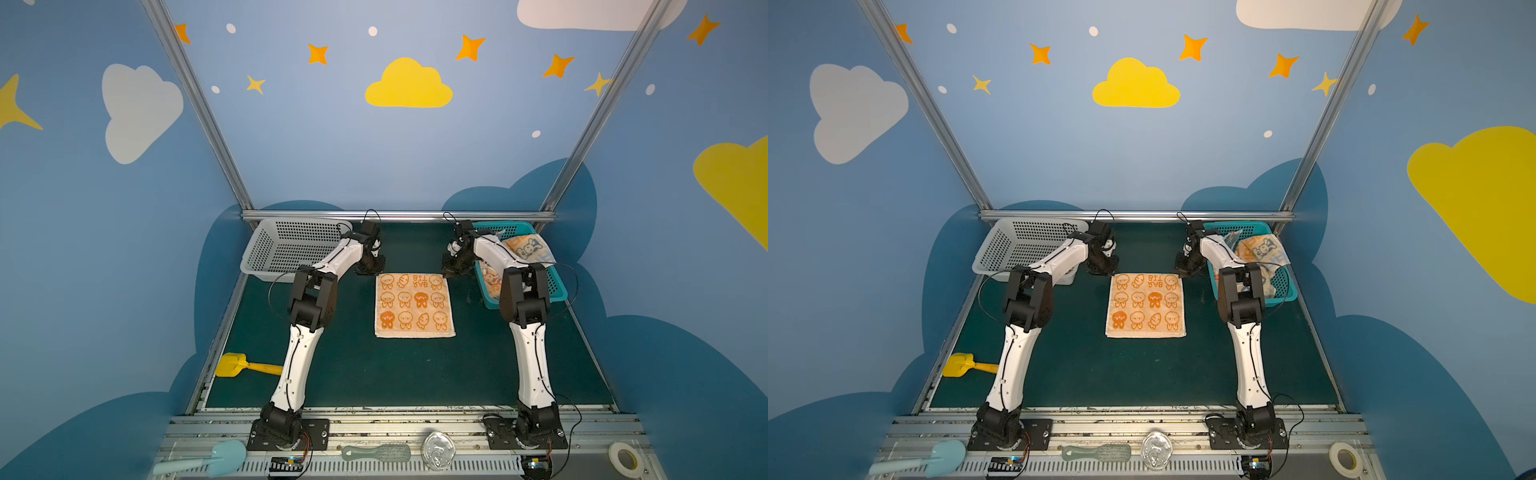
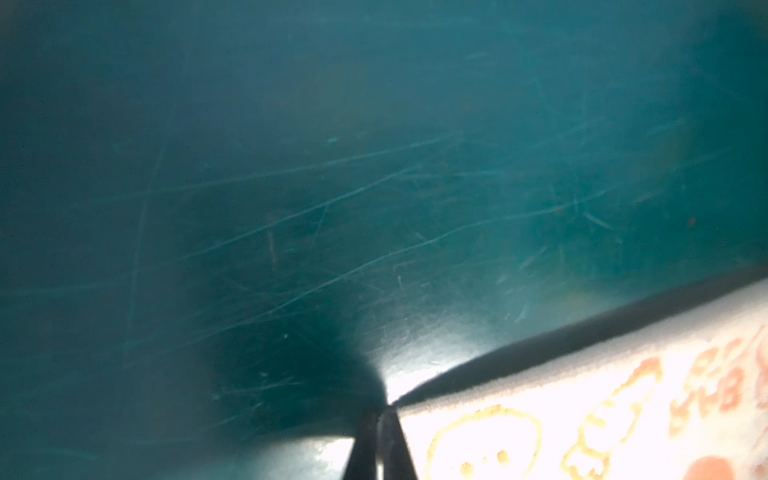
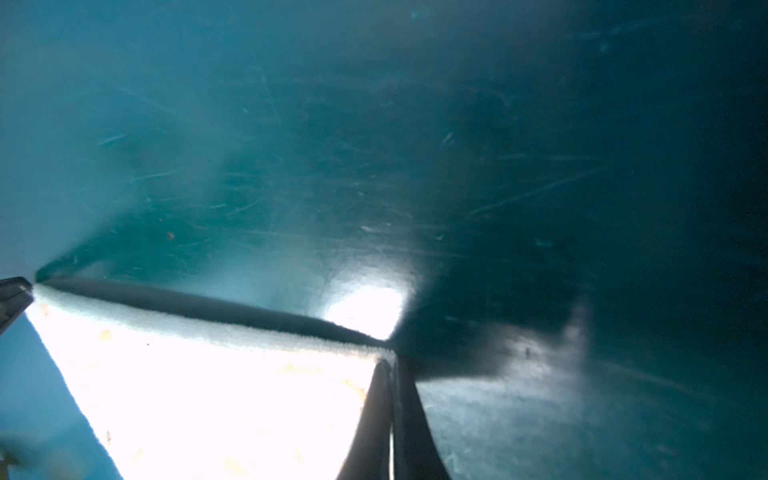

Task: Fold and stack the towels
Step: 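Grip the far towel edge with both grippers and fold it toward the robot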

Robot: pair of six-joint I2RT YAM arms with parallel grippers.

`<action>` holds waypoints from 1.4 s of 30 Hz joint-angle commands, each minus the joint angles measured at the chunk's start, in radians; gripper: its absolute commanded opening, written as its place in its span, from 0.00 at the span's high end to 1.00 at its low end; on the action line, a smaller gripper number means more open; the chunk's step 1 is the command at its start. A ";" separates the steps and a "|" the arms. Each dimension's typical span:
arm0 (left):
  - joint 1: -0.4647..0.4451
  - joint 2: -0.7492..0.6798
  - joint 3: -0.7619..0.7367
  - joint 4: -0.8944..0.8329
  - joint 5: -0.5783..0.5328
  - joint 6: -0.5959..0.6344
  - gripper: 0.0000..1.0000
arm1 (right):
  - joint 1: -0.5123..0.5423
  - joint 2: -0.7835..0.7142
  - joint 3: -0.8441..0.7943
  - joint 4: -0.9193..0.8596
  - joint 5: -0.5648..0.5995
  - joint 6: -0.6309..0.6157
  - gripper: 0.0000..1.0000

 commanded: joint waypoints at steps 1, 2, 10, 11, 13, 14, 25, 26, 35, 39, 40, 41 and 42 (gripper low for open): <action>-0.013 0.027 -0.035 -0.032 0.015 0.021 0.97 | 0.000 0.006 -0.015 -0.043 -0.007 -0.001 1.00; -0.011 0.017 -0.035 -0.028 0.013 0.023 0.97 | -0.001 0.003 -0.012 -0.043 -0.012 0.000 1.00; 0.008 -0.112 -0.102 0.082 0.055 0.021 0.97 | -0.001 -0.053 -0.007 -0.053 -0.026 0.001 1.00; 0.008 -0.125 -0.110 0.094 0.054 0.023 0.97 | 0.000 -0.062 -0.009 -0.053 -0.027 0.002 1.00; 0.007 -0.158 -0.140 0.122 0.052 0.027 0.97 | -0.001 -0.087 -0.015 -0.055 -0.030 0.000 1.00; 0.008 -0.171 -0.153 0.131 0.051 0.029 0.97 | -0.001 -0.097 -0.018 -0.056 -0.032 0.001 1.00; 0.008 -0.299 -0.274 0.188 0.030 0.025 0.97 | 0.001 -0.237 -0.108 -0.052 -0.049 -0.001 1.00; 0.009 -0.315 -0.293 0.197 0.029 0.023 0.97 | 0.001 -0.249 -0.120 -0.050 -0.049 -0.003 1.00; 0.006 -0.507 -0.535 0.278 0.004 -0.036 0.97 | 0.006 -0.412 -0.316 -0.013 -0.049 -0.002 1.00; -0.002 -0.584 -0.660 0.304 -0.005 -0.114 0.97 | 0.019 -0.493 -0.443 0.022 -0.053 0.007 1.00; -0.006 -0.600 -0.694 0.311 -0.005 -0.134 0.97 | 0.022 -0.512 -0.480 0.033 -0.056 0.013 1.00; -0.008 -0.614 -0.723 0.320 -0.003 -0.150 0.97 | 0.025 -0.527 -0.514 0.044 -0.057 0.016 1.00; -0.012 -0.630 -0.758 0.327 -0.001 -0.169 0.97 | 0.028 -0.543 -0.551 0.059 -0.057 0.019 1.00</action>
